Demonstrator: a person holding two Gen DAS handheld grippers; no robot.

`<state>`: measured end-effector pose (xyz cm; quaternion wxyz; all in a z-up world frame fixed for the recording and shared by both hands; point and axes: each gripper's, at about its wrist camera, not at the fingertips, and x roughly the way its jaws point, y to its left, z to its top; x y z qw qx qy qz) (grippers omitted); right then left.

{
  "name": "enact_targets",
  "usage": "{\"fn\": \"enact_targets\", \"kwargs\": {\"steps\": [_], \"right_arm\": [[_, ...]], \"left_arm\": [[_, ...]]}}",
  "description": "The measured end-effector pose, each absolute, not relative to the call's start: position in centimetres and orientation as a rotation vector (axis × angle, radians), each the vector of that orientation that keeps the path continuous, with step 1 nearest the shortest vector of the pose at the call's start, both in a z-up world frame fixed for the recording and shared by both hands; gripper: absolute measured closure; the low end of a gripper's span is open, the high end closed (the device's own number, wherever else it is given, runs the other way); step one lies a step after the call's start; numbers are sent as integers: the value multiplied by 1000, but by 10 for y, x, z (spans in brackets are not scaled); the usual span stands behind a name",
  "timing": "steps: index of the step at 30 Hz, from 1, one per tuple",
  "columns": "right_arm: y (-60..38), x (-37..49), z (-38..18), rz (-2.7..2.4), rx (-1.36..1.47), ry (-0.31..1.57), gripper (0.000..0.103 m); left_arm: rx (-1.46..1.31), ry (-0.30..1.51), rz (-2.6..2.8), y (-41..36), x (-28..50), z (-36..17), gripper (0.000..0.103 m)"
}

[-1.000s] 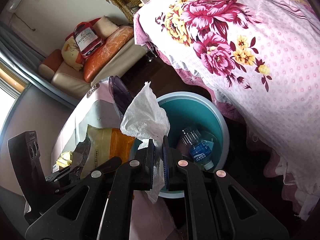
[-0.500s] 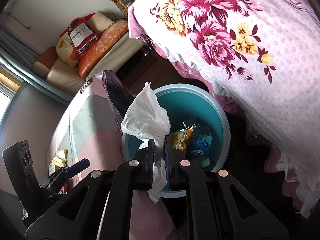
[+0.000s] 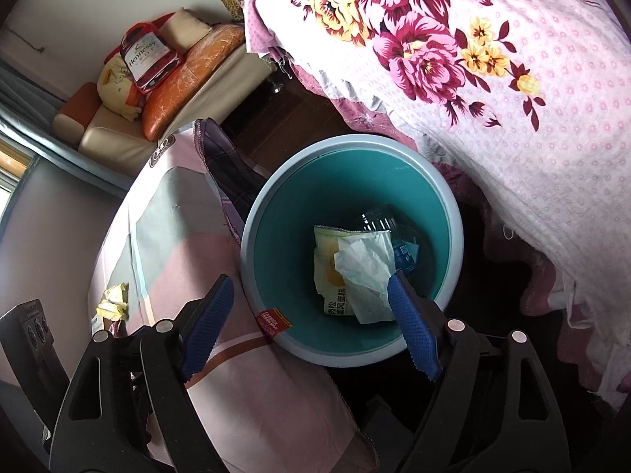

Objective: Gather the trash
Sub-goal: 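Open the right gripper to drop the tissue into the wastebasket, then move the left gripper to the red can while the right gripper approaches the orange wrapper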

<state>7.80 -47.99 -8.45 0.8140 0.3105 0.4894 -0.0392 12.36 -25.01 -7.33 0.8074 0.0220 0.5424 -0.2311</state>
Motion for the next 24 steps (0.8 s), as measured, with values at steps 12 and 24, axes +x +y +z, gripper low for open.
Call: {"fn": "enact_targets", "kwargs": {"steps": [12,24], "right_arm": [[-421,72,-70,-32,592,1087,26],[-343,70,-57,62,497,1134,25]], "left_arm": [[-10,1128,-449,-187,100,-56,9],[-103,1096,-367,-102,76,-40,8]]}}
